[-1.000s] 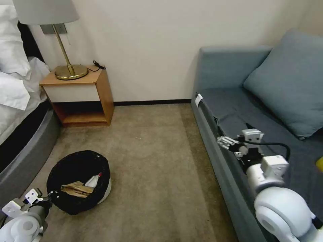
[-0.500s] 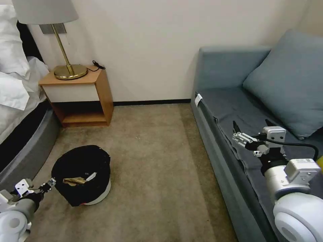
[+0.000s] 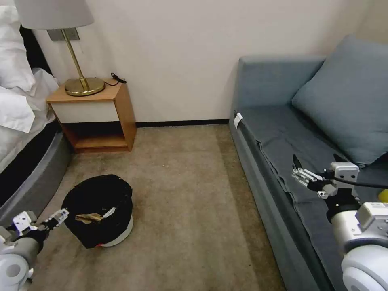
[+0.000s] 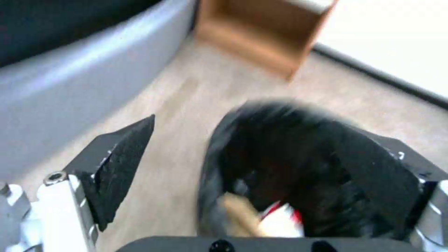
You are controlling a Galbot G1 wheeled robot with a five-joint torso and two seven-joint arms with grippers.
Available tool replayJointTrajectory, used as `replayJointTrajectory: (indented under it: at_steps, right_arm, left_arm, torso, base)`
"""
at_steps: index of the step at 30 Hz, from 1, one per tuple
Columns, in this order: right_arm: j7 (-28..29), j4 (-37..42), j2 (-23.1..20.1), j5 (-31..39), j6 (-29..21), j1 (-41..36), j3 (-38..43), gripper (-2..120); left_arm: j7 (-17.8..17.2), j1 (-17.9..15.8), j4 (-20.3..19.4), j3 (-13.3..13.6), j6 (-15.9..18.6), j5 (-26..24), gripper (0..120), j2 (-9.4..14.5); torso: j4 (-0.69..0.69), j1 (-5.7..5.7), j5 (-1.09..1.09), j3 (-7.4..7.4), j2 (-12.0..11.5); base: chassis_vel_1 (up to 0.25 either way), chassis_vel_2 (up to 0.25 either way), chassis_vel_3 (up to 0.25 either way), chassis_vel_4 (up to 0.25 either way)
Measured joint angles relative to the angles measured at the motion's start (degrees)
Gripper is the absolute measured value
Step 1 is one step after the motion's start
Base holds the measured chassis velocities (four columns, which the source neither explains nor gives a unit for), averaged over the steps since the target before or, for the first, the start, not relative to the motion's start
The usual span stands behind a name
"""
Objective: Pick up the trash bin, then pick up the garbage on the floor and place it into the trash bin.
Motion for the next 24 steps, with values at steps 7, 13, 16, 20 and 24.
replayJointTrajectory:
  at_steps: [7, 13, 16, 20, 24]
  right_arm:
    - [-1.13, -0.05, 3.73, -3.25, 0.40, -2.08, 0.97, 100]
    - [-4.01, -0.08, 10.89, -11.03, 2.20, -5.13, 2.49, 100]
    - [-5.46, -0.10, 14.23, -13.79, 3.01, -6.06, 3.13, 100]
    - [-6.75, -0.11, 17.37, -14.66, 3.46, -6.38, 4.11, 100]
    - [-7.59, -0.12, 17.69, -14.57, 3.99, -6.29, 4.53, 100]
  left_arm:
    - [9.76, 0.77, -5.31, 6.00, -14.32, 8.55, 100, -1.20]
    - [10.38, 2.13, -9.22, 17.88, -20.69, 19.40, 100, -4.80]
    - [9.00, 3.60, -11.11, 22.17, -21.46, 25.39, 100, -6.75]
    - [7.87, 5.66, -13.39, 27.10, -22.63, 30.99, 100, -9.14]
    - [6.75, 6.38, -13.22, 27.80, -26.02, 32.82, 100, -9.59]
  torso:
    - [-0.02, 0.00, -0.01, 0.00, 0.00]
    - [-0.02, 0.00, -0.02, 0.00, 0.00]
    - [-0.04, 0.00, -0.02, 0.00, 0.00]
    - [-0.01, 0.00, -0.02, 0.00, 0.00]
    - [-0.02, 0.00, -0.01, 0.00, 0.00]
  base:
    - [0.000, 0.000, 0.000, 0.000]
    - [0.000, 0.000, 0.000, 0.000]
    - [0.000, 0.000, 0.000, 0.000]
    - [0.000, 0.000, 0.000, 0.000]
    - [0.000, 0.000, 0.000, 0.000]
